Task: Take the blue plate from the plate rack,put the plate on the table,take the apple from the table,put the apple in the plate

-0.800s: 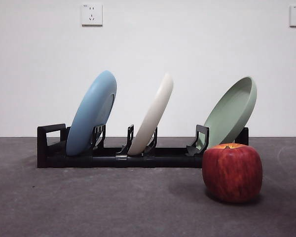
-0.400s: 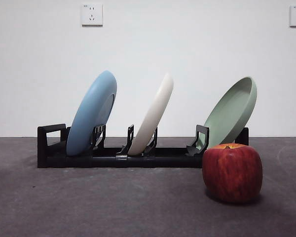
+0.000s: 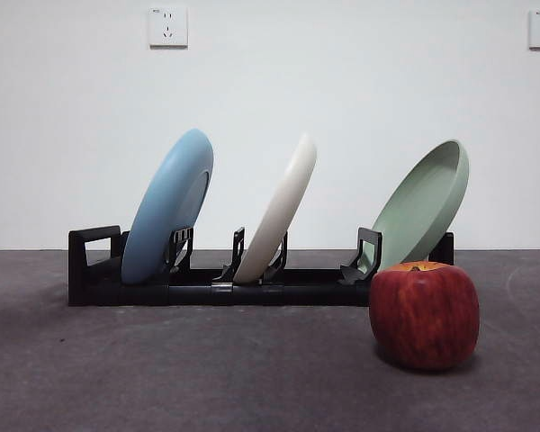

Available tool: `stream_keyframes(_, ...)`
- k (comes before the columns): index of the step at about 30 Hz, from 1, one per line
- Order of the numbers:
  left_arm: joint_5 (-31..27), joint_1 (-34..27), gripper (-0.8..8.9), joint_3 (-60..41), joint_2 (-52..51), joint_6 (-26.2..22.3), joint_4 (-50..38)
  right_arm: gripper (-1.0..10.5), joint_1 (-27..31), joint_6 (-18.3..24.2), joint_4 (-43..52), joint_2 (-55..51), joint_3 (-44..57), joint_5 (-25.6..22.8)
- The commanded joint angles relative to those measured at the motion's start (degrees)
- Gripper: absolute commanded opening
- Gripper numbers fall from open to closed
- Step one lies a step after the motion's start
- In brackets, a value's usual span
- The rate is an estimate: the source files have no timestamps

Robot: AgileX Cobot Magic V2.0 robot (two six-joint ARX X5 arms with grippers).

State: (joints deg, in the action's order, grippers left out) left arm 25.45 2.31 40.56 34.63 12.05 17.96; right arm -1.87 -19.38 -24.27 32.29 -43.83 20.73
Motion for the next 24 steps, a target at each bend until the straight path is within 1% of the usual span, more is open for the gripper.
stream_keyframes(1, 4.02, -0.15, -0.05, 4.46, 5.51, -0.87, 2.64, 0.0, -0.07, 5.05, -4.02, 4.7, -4.42, 2.67)
stream_keyframes(2, 5.01, -0.15, -0.05, 6.12, 7.43, -1.53, 4.04, 0.0, -0.07, 5.88, -5.57, 6.38, -5.92, 4.13)
stream_keyframes(5, 5.35, -0.15, -0.04, 9.94, 11.98, -1.77, 7.76, 0.0, -0.07, 7.98, -8.2, 10.82, -8.72, 8.35)
stream_keyframes(8, 5.35, -0.15, 0.0, 12.37, 15.15, -1.77, 10.6, 0.2, -0.07, 8.17, -9.09, 13.97, -9.81, 10.58)
stream_keyframes(10, 5.38, -0.15, 0.08, 12.96, 16.39, -1.79, 11.32, 1.1, -0.11, 8.33, -9.27, 15.3, -9.92, 10.86)
stream_keyframes(11, 5.38, -0.13, 0.37, 13.0, 16.81, -1.79, 11.32, 1.8, -0.11, 8.33, -9.33, 15.87, -9.92, 10.8)
stream_keyframes(12, 5.33, -0.13, 1.01, 13.0, 17.07, -1.79, 11.3, 2.6, -0.11, 8.33, -9.42, 16.28, -9.92, 10.82)
stream_keyframes(14, 5.27, -0.04, 2.69, 13.0, 17.51, -1.79, 10.91, 3.9, -0.11, 8.33, -9.64, 16.74, -9.92, 10.78)
stream_keyframes(15, 5.27, -0.04, 3.43, 13.0, 17.75, -1.75, 10.51, 4.2, -0.11, 8.33, -9.66, 16.92, -9.92, 10.75)
stream_keyframes(16, 5.25, -0.02, 3.77, 13.0, 17.9, -1.73, 10.23, 4.2, -0.11, 8.35, -9.66, 16.98, -9.92, 10.75)
stream_keyframes(20, 5.22, 0.7, 3.77, 13.07, 19.3, -1.49, 7.17, 4.1, -0.11, 8.35, -9.64, 17.0, -9.92, 10.75)
stream_keyframes(24, 5.14, 3.15, 3.76, 13.57, 22.1, -1.05, 2.71, 4.1, -0.11, 8.35, -9.62, 17.0, -9.92, 10.78)
